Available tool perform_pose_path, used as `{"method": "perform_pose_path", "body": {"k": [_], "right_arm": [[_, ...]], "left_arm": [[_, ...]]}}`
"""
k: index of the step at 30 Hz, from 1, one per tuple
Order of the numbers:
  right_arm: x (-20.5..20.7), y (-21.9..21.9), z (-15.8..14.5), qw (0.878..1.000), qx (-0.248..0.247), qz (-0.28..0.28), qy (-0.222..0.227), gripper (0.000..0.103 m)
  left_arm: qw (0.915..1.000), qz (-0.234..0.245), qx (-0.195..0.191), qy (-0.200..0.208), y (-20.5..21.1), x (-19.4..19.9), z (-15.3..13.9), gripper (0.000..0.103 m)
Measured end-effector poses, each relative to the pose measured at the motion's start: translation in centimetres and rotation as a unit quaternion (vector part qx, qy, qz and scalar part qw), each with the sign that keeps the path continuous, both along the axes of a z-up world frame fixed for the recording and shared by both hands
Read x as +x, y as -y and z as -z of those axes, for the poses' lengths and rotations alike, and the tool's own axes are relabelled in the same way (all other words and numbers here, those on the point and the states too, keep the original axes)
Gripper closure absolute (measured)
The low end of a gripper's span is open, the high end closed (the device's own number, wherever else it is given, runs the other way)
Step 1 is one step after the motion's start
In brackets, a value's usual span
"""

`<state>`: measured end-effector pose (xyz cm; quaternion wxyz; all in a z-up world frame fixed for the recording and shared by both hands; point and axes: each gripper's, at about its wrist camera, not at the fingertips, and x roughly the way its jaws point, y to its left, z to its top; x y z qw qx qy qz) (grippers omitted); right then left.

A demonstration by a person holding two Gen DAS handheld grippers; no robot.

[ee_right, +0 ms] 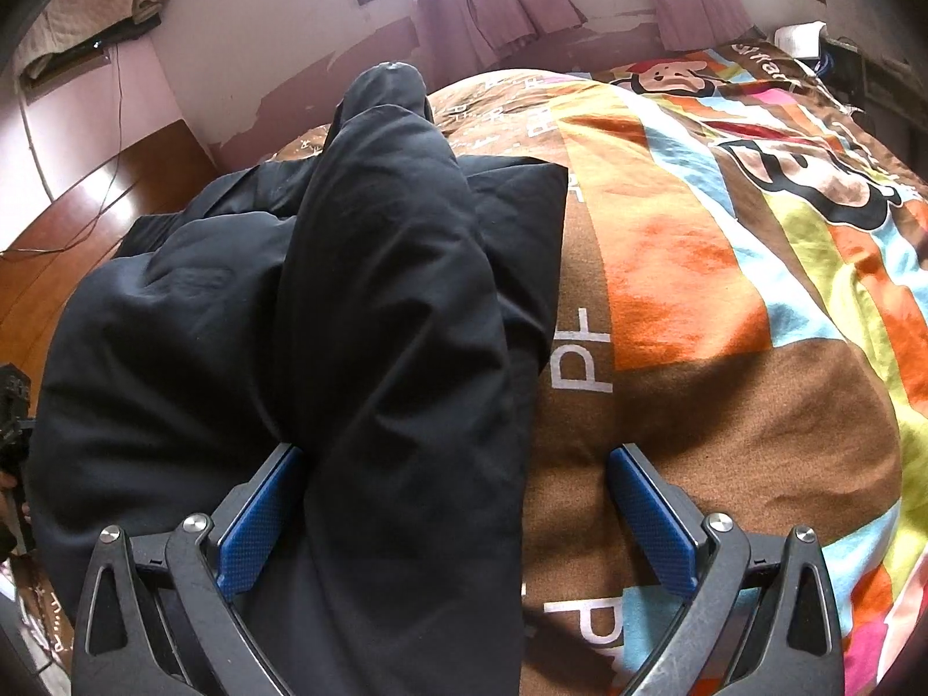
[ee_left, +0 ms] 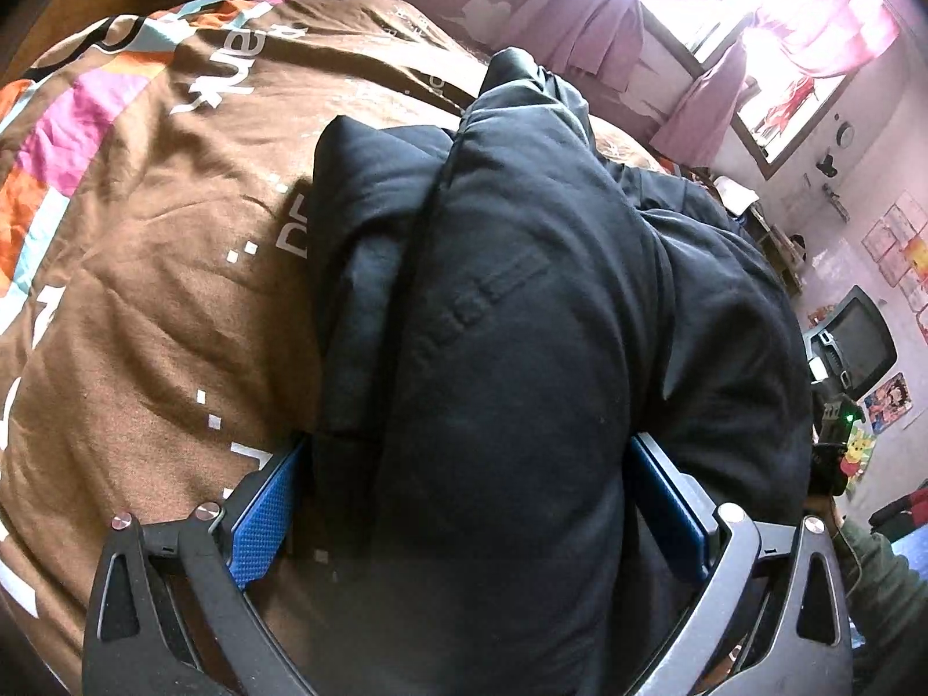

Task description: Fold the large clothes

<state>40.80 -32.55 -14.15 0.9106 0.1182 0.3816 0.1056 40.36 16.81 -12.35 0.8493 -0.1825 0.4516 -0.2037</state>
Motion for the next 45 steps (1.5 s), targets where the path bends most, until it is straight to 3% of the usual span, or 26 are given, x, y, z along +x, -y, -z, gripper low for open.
{"method": "perform_pose_path", "body": {"k": [10, 14, 22, 25, 27, 32, 35, 41, 45], "right_arm": [[0.8, 1.0, 0.0, 0.998, 0.043, 0.005, -0.053, 0.0], [1.3, 0.9, -0.2, 0.994, 0.058, 0.005, -0.094, 0.0], [0.6, -0.2, -0.5, 0.985, 0.087, 0.003, -0.15, 0.004], [0.3, 0.1, -0.4, 0.974, 0.132, 0.027, -0.182, 0.014], [0.0, 0.2, -0.9, 0.971, 0.143, 0.035, -0.188, 0.024], [-0.9, 1.0, -2.6, 0.965, 0.164, 0.041, -0.199, 0.068], [-1.6, 1.8, -4.0, 0.959, 0.202, 0.041, -0.196, 0.085], [-2.3, 1.2, -9.3, 0.967, 0.205, 0.003, -0.151, 0.089], [-2.6, 1.0, -13.4, 0.969, 0.226, -0.01, -0.101, 0.09]], "left_arm": [[0.9986, -0.001, -0.023, -0.047, -0.9, 1.1, 0.0, 0.001], [0.9975, -0.012, -0.004, -0.069, -0.2, 1.5, -0.9, 0.003], [0.9943, -0.04, 0.02, -0.097, 1.0, 1.0, -2.6, 0.032], [0.9927, -0.049, 0.033, -0.105, 1.3, 0.8, -3.3, 0.044], [0.9922, -0.052, 0.046, -0.104, 1.9, 0.7, -4.1, 0.059], [0.9874, -0.077, 0.037, -0.133, 2.2, 0.0, -6.7, 0.078], [0.9859, -0.083, 0.04, -0.139, 3.0, 0.0, -8.2, 0.083], [0.988, -0.086, 0.031, -0.125, 3.8, 0.2, -12.1, 0.085], [0.9924, -0.086, 0.013, -0.087, 4.2, 1.0, -15.8, 0.086]]}}
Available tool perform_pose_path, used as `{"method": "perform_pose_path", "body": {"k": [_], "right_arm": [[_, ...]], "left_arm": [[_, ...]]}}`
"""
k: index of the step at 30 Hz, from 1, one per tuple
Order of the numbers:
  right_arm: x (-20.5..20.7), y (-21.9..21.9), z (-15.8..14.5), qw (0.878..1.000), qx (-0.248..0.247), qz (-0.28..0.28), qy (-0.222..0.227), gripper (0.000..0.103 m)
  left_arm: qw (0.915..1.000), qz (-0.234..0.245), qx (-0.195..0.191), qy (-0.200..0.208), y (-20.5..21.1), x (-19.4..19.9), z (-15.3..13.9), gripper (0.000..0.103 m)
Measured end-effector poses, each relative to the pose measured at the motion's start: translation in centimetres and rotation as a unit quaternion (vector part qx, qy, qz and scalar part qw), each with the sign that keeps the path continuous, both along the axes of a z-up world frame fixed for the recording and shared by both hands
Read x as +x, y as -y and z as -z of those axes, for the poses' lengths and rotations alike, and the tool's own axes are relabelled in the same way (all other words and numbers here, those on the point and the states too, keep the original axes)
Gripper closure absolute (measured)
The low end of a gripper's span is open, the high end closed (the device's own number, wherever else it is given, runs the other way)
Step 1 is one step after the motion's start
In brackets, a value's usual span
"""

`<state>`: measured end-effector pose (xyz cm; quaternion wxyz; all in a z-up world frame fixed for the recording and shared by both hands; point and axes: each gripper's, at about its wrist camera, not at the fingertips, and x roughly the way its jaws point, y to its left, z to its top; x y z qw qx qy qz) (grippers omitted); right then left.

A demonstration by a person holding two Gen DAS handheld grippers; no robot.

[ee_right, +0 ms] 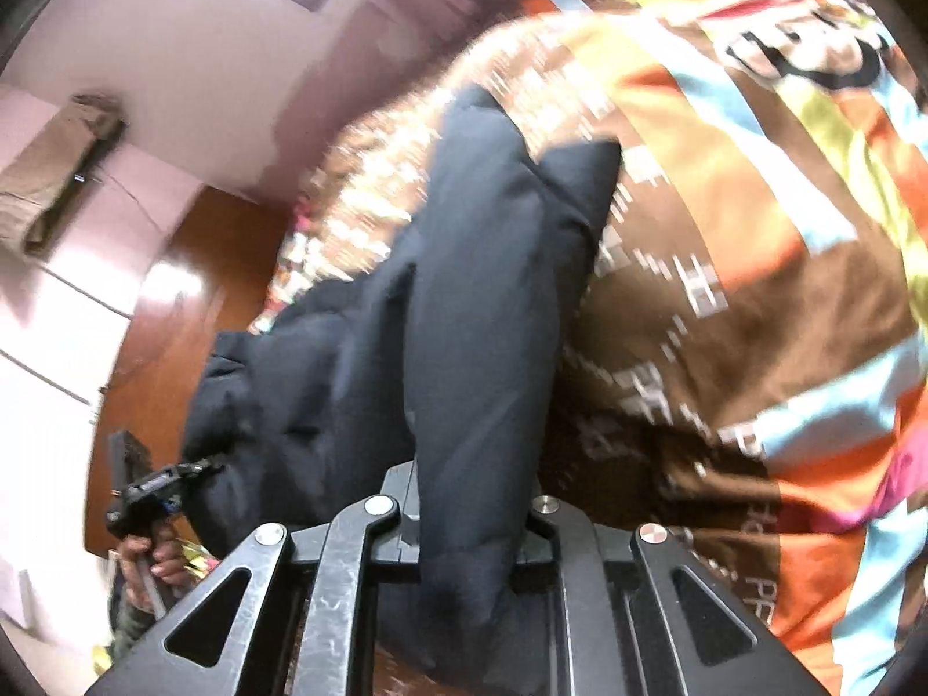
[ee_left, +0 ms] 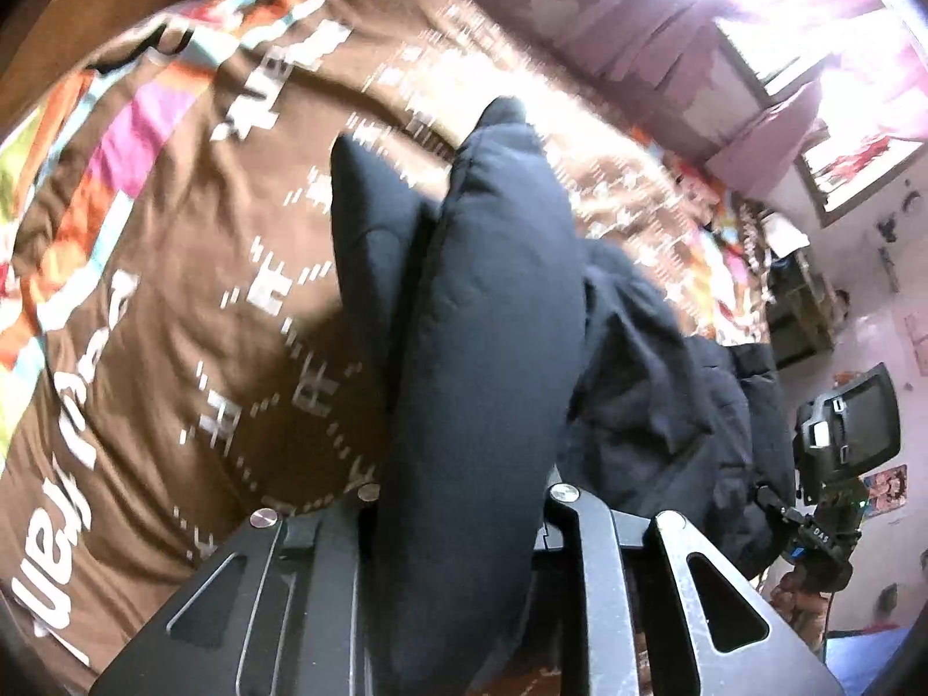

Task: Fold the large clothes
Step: 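Lift the folded jacket bundle up with both grippers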

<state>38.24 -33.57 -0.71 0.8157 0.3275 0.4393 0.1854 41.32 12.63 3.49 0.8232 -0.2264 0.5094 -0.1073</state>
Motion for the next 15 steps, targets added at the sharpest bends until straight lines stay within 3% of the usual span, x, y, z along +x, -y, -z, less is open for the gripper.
{"method": "perform_pose_path", "body": {"k": [7, 15], "right_arm": [[2.0, 0.8, -6.3, 0.996, -0.021, 0.01, 0.084, 0.09], [4.7, 1.8, -10.5, 0.98, -0.072, 0.046, 0.179, 0.091]], "left_arm": [[0.9984, 0.019, 0.01, 0.052, 4.3, 2.9, -4.4, 0.088], [0.992, 0.029, 0.011, 0.122, 7.8, 6.3, -6.9, 0.088]]}}
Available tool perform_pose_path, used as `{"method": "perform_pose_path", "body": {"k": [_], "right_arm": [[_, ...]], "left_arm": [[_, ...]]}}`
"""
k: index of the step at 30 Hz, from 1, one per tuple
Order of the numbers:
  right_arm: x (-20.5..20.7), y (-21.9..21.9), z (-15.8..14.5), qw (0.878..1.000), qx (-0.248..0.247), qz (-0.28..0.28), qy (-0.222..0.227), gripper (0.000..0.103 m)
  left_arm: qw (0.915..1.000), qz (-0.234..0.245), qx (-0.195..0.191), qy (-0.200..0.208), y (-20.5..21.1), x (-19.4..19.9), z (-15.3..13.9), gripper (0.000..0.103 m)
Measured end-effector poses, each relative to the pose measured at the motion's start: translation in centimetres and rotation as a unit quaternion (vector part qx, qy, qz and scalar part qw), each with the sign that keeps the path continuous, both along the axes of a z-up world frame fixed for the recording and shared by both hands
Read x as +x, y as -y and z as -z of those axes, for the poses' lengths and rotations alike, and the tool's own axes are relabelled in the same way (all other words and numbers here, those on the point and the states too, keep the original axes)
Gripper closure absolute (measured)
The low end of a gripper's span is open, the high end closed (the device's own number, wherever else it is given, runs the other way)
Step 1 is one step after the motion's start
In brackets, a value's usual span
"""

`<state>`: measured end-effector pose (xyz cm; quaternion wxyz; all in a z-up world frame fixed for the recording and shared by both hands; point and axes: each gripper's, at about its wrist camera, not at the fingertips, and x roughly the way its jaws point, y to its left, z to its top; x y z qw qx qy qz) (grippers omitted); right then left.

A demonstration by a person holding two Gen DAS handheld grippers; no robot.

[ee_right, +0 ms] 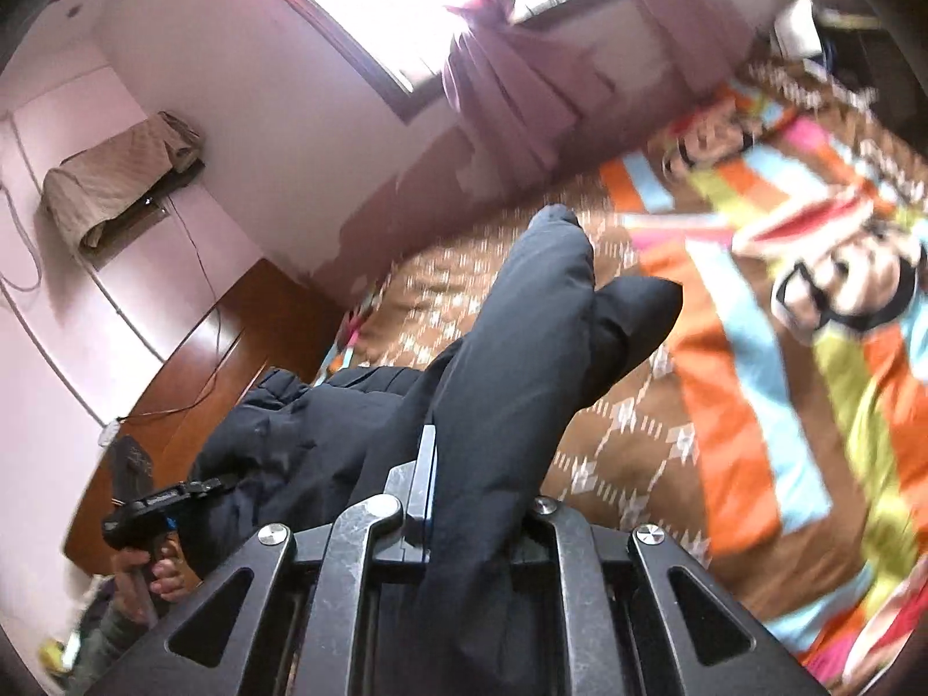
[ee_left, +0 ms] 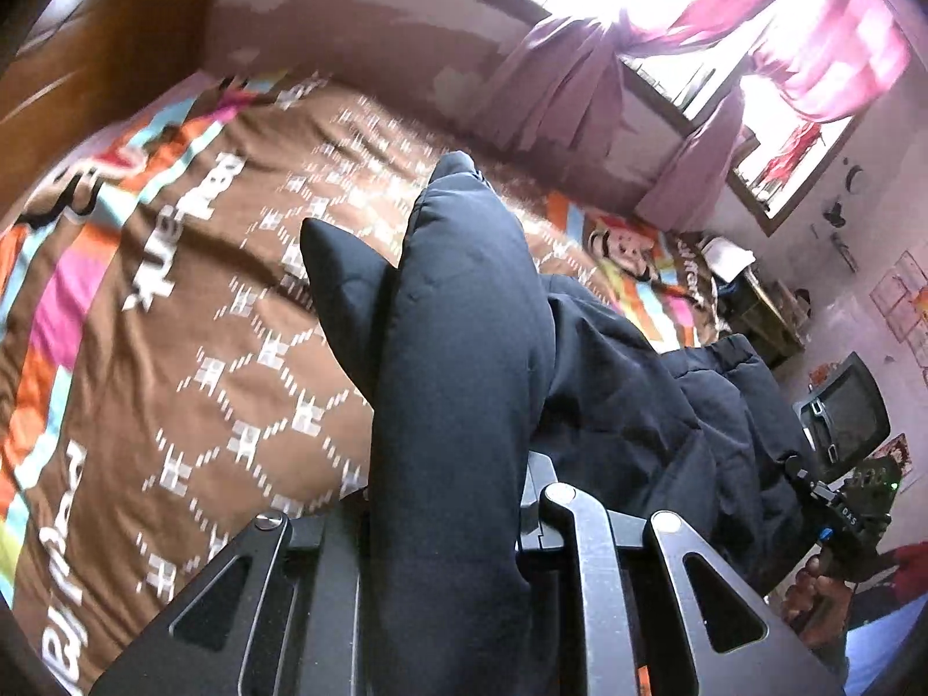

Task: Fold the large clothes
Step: 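Lift the folded jacket bundle up with both grippers, then lower the navy jacket bundle onto the bed and open both grippers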

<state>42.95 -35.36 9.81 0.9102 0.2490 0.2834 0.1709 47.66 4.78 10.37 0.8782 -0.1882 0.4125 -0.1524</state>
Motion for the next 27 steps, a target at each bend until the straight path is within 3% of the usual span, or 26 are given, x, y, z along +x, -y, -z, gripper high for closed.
{"method": "perform_pose_path", "body": {"k": [5, 10, 13, 19, 22, 24, 26, 27], "right_arm": [[2.3, 1.1, 1.7, 0.999, -0.03, 0.027, 0.023, 0.091], [5.3, 2.3, 7.5, 0.997, -0.049, 0.055, -0.034, 0.091], [5.1, 3.4, 10.8, 0.994, -0.057, 0.073, -0.052, 0.091], [4.0, 5.4, 12.6, 0.993, -0.056, 0.084, -0.063, 0.083], [3.7, 5.1, 12.8, 0.989, -0.078, 0.102, -0.072, 0.074], [3.6, 4.7, 12.7, 0.987, -0.099, 0.106, -0.072, 0.061], [3.2, 4.2, 12.7, 0.984, -0.12, 0.108, -0.071, 0.036], [3.1, 3.9, 12.7, 0.983, -0.13, 0.107, -0.07, 0.03]], "left_arm": [[0.9994, -0.021, 0.0, 0.028, 1.8, 2.9, 1.8, 0.088], [0.999, -0.039, -0.003, -0.02, 3.0, 6.0, 7.9, 0.088], [0.9974, -0.051, 0.018, -0.048, 3.1, 6.4, 11.8, 0.088], [0.9968, -0.047, 0.026, -0.059, 1.6, 6.1, 14.0, 0.083], [0.9948, -0.042, 0.063, -0.068, 2.2, 5.9, 14.4, 0.076], [0.9924, -0.047, 0.086, -0.075, 2.9, 5.7, 14.5, 0.072], [0.9915, -0.055, 0.091, -0.075, 3.2, 5.2, 14.4, 0.07], [0.9913, -0.056, 0.092, -0.075, 3.3, 5.0, 14.4, 0.069]]}}
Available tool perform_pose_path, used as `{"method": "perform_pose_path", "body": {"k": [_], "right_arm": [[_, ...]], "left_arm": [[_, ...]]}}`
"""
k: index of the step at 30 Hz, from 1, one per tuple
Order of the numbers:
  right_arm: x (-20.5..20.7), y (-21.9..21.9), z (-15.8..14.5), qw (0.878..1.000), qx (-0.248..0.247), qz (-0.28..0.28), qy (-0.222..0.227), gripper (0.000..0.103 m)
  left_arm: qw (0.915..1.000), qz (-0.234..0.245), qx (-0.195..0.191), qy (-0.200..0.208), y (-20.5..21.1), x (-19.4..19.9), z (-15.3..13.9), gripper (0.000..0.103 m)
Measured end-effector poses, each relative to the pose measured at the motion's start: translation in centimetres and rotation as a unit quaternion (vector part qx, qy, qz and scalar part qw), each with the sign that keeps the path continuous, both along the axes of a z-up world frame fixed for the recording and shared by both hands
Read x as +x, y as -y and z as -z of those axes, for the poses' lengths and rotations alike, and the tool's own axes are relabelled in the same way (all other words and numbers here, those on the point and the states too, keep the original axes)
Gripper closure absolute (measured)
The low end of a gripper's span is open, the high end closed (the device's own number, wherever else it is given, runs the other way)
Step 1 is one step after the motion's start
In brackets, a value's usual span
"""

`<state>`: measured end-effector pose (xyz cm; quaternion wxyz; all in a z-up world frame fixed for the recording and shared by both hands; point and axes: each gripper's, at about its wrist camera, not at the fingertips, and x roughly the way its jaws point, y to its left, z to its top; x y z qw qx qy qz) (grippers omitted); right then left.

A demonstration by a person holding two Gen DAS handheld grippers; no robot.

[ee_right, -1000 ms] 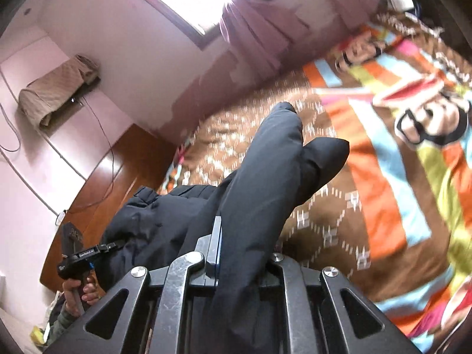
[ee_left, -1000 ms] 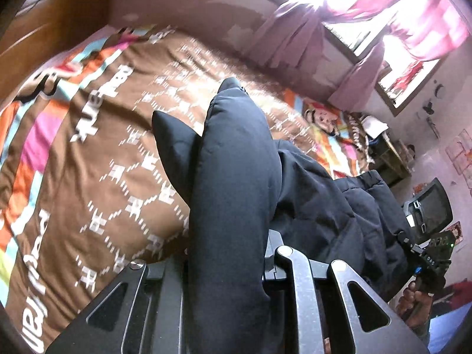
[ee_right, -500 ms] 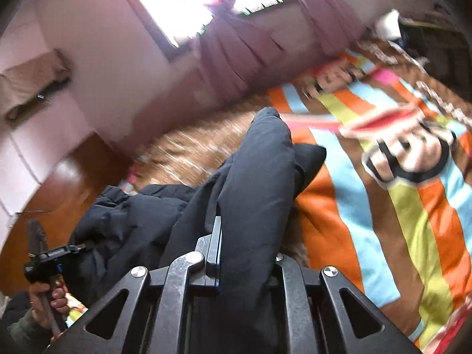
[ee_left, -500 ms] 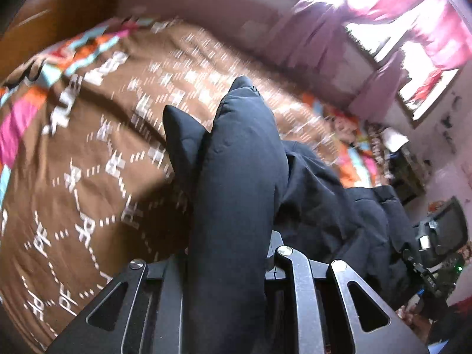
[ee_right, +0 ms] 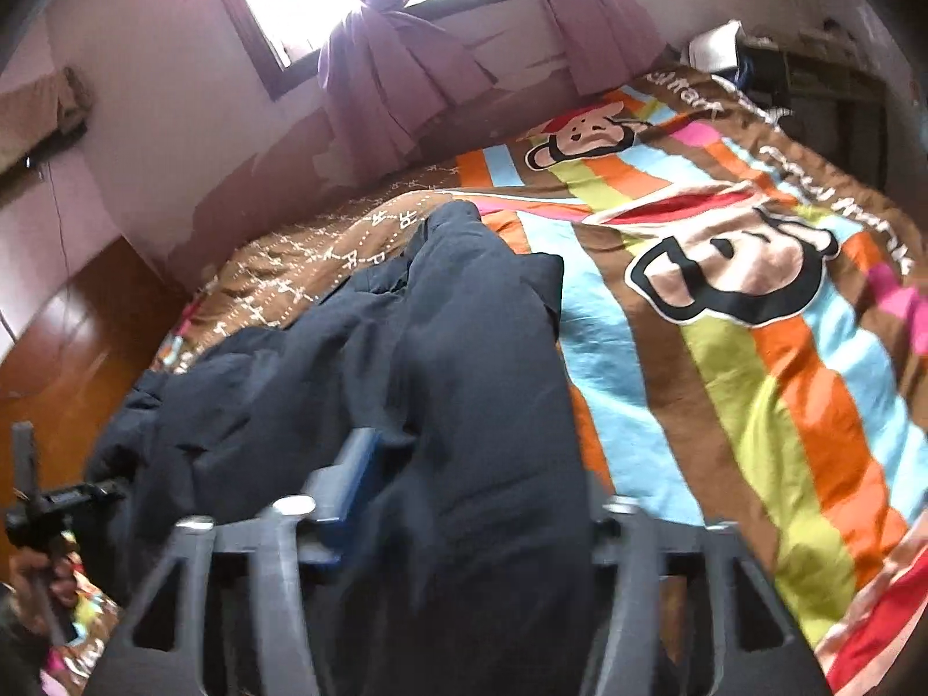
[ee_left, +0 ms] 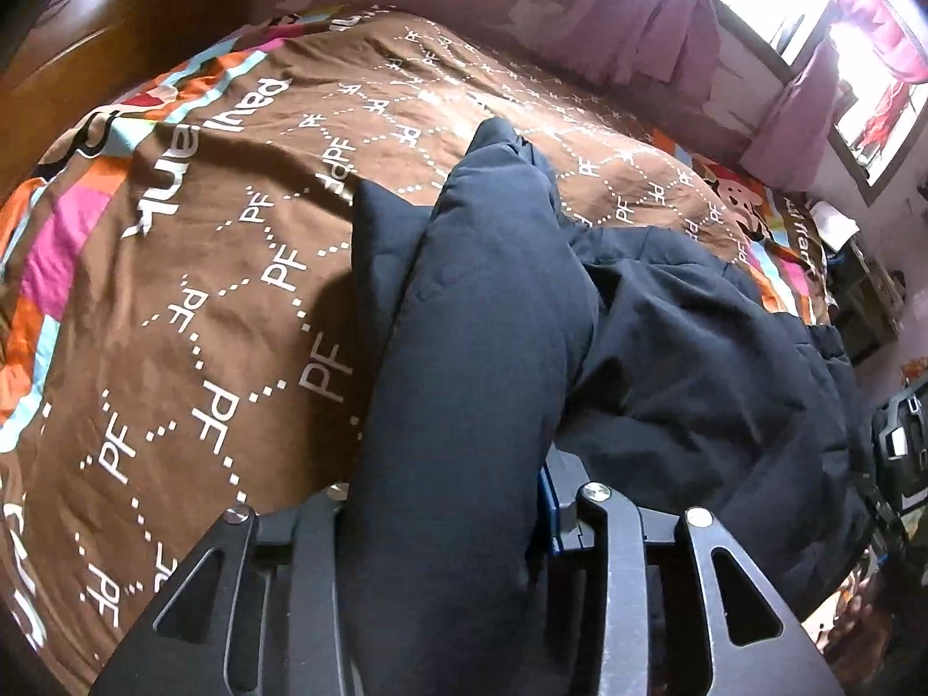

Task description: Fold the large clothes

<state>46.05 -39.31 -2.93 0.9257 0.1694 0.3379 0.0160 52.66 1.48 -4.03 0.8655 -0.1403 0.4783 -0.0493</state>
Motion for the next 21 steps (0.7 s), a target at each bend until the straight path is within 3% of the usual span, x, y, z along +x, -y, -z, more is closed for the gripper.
{"method": "perform_pose_path", "body": {"k": [1, 3, 7, 9, 11, 14, 21], "right_arm": [[-0.1, -0.3, -0.1, 1.0, -0.012, -0.001, -0.001, 0.024], [-0.4, -0.9, -0.2, 1.0, -0.031, 0.001, -0.003, 0.021], [-0.9, -1.0, -0.6, 1.0, -0.023, 0.001, 0.001, 0.009], [-1.1, -0.9, -0.9, 1.0, -0.021, 0.007, 0.004, 0.006], [-1.3, -0.8, -1.3, 1.0, -0.025, 0.013, 0.006, 0.004], [-1.7, -0.7, -1.8, 0.999, -0.034, 0.017, 0.012, 0.003], [-3.6, -1.2, -4.1, 0.997, -0.055, 0.022, 0.043, 0.0]], "left_arm": [[1.0, -0.003, 0.006, -0.001, 0.2, -0.2, -0.1, 0.068], [0.9998, -0.009, 0.02, -0.002, 0.5, -0.6, -0.2, 0.064], [0.9994, -0.018, 0.031, 0.0, 0.7, -1.2, -0.5, 0.056], [0.9993, -0.022, 0.031, 0.004, 0.9, -1.6, -0.7, 0.042], [0.9991, -0.03, 0.024, 0.017, 0.8, -2.0, -1.2, 0.036], [0.9974, -0.047, 0.03, 0.047, 0.8, -2.8, -2.6, 0.005], [0.99, -0.03, 0.054, 0.127, 2.4, -5.3, -6.8, 0.002]]}}
